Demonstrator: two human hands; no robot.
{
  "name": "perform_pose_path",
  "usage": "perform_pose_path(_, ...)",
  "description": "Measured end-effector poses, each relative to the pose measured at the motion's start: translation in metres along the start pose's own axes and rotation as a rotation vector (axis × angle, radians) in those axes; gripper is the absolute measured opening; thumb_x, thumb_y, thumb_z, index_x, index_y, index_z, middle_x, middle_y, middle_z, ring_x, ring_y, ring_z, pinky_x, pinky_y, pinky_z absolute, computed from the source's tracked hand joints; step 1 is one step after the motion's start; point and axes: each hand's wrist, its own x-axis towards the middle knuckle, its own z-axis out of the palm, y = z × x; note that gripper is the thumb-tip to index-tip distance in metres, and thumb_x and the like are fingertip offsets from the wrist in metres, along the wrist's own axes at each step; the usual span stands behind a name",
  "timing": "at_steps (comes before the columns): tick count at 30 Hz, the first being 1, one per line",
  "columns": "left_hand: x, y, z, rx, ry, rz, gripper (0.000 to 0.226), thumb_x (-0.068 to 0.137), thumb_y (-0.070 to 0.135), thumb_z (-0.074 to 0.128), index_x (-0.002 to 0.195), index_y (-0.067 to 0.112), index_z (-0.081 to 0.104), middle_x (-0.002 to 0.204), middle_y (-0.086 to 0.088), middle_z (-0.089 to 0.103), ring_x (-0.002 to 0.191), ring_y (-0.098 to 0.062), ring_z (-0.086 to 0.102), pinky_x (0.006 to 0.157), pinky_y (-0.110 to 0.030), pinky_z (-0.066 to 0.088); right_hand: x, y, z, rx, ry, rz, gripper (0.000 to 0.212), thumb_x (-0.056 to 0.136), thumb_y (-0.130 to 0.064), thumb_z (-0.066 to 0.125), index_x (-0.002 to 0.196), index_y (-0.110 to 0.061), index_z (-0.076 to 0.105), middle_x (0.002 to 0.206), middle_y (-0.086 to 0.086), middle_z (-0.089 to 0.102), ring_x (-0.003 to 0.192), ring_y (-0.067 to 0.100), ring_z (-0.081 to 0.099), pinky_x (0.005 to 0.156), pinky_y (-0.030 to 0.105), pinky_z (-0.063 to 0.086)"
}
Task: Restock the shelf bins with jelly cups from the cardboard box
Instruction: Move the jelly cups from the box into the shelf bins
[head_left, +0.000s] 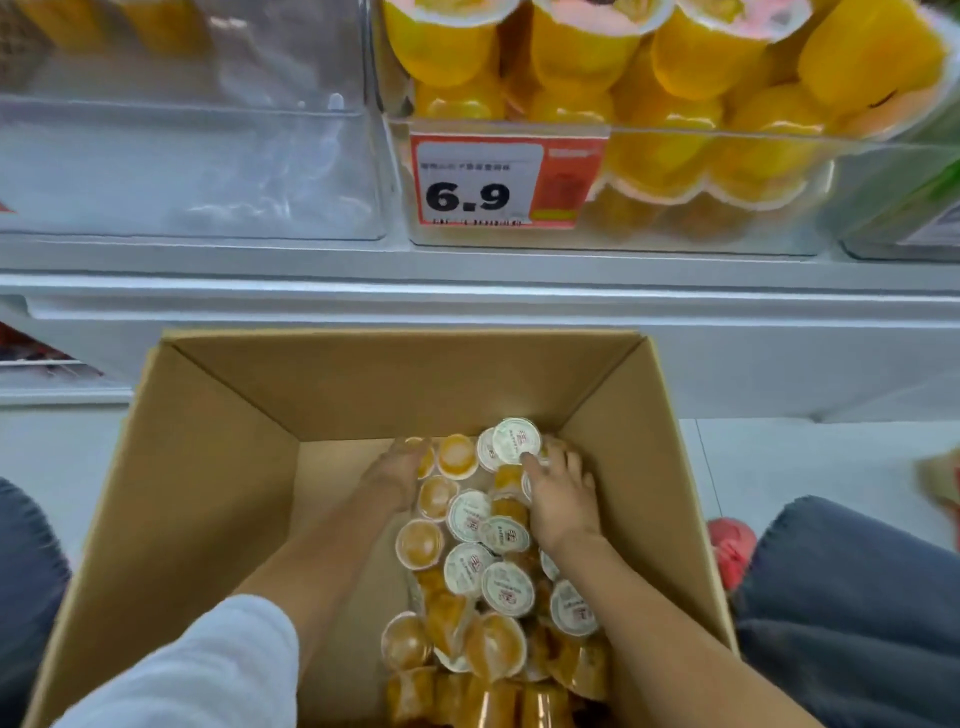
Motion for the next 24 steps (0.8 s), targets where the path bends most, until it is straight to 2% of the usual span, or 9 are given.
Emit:
perform_pose_path(3, 0.007, 0.004, 0.005, -0.013, 0.075, -0.03, 0.057, 0.091, 0.015, 0.055, 0.142, 0.03, 0.034, 0.143, -0.012, 0.031, 0.123, -0.033, 0.048, 0.1, -0.041, 0.046, 0.001, 0.002, 0.002, -0.036, 0.009, -0.004, 0.069, 0.08, 0.0, 0.057, 0.141, -0.024, 0.032, 0.149, 0.01, 0.023, 0.134, 0.032, 0.024, 0.106, 0.042, 0.034)
perform_pose_path(6, 0.012, 0.004, 0.001, -0.001, 0.076, -0.047, 0.045, 0.091, 0.022, 0.06, 0.131, 0.025, 0.04, 0.133, -0.012, 0.037, 0.115, -0.034, 0.054, 0.095, -0.041, 0.047, 0.003, 0.002, 0.003, -0.051, 0.017, -0.005, 0.069, 0.079, 0.001, 0.058, 0.139, -0.022, 0.034, 0.147, 0.011, 0.025, 0.132, 0.032, 0.025, 0.106, 0.041, 0.035)
perform_pose_path(10, 0.014, 0.0, -0.002, 0.024, 0.066, -0.062, 0.043, 0.092, 0.022, 0.06, 0.129, 0.023, 0.038, 0.139, -0.013, 0.038, 0.115, -0.036, 0.055, 0.089, -0.039, 0.048, 0.004, 0.0, 0.004, -0.068, 0.032, -0.009, 0.065, 0.08, 0.0, 0.057, 0.136, -0.021, 0.035, 0.144, 0.011, 0.029, 0.129, 0.031, 0.028, 0.104, 0.039, 0.036)
perform_pose_path(13, 0.011, -0.004, -0.002, 0.073, 0.068, -0.065, 0.052, 0.093, 0.021, 0.059, 0.139, 0.026, 0.035, 0.146, -0.015, 0.034, 0.119, -0.035, 0.054, 0.091, -0.037, 0.049, 0.007, 0.0, 0.005, -0.055, 0.027, -0.009, 0.063, 0.082, -0.003, 0.058, 0.138, -0.021, 0.034, 0.142, 0.012, 0.031, 0.13, 0.031, 0.029, 0.104, 0.039, 0.036)
perform_pose_path(16, 0.003, -0.006, -0.01, 0.02, 0.09, -0.077, 0.058, 0.087, 0.033, 0.065, 0.139, 0.022, 0.042, 0.136, -0.014, 0.042, 0.113, -0.032, 0.056, 0.092, -0.036, 0.049, 0.01, -0.003, 0.002, 0.001, 0.036, 0.011, 0.064, 0.082, -0.016, 0.064, 0.138, -0.022, 0.033, 0.14, 0.009, 0.033, 0.125, 0.029, 0.033, 0.102, 0.037, 0.039)
perform_pose_path(18, -0.003, -0.005, -0.02, -0.166, 0.113, -0.111, 0.054, 0.083, 0.034, 0.068, 0.132, 0.022, 0.049, 0.129, -0.013, 0.046, 0.109, -0.03, 0.057, 0.092, -0.034, 0.049, 0.011, -0.009, -0.005, 0.062, 0.055, 0.03, 0.067, 0.08, -0.025, 0.07, 0.136, -0.022, 0.033, 0.135, 0.008, 0.037, 0.119, 0.027, 0.038, 0.099, 0.035, 0.041)
perform_pose_path(21, -0.022, 0.002, -0.045, -0.66, 0.119, -0.138, 0.033, 0.08, 0.023, 0.069, 0.11, 0.021, 0.056, 0.113, -0.007, 0.059, 0.095, -0.022, 0.062, 0.083, -0.037, 0.056, 0.01, -0.022, -0.027, 0.146, 0.107, 0.006, 0.067, 0.079, -0.033, 0.07, 0.135, -0.021, 0.035, 0.132, 0.008, 0.038, 0.116, 0.026, 0.039, 0.097, 0.036, 0.044)
perform_pose_path(22, -0.033, 0.005, -0.056, -0.841, 0.082, -0.14, 0.029, 0.082, 0.018, 0.067, 0.109, 0.018, 0.055, 0.108, -0.006, 0.058, 0.091, -0.02, 0.063, 0.079, -0.035, 0.059, 0.009, -0.026, -0.037, 0.176, 0.119, -0.016, 0.068, 0.08, -0.035, 0.068, 0.137, -0.021, 0.034, 0.135, 0.008, 0.036, 0.118, 0.027, 0.038, 0.097, 0.037, 0.045)
perform_pose_path(24, -0.059, 0.01, -0.08, -1.128, -0.081, -0.11, 0.031, 0.087, 0.011, 0.065, 0.114, 0.015, 0.052, 0.113, -0.009, 0.055, 0.092, -0.02, 0.066, 0.079, -0.033, 0.06, 0.003, -0.038, -0.061, 0.228, 0.129, -0.085, 0.077, 0.081, -0.039, 0.064, 0.147, -0.022, 0.027, 0.141, 0.008, 0.03, 0.125, 0.027, 0.035, 0.1, 0.038, 0.044)
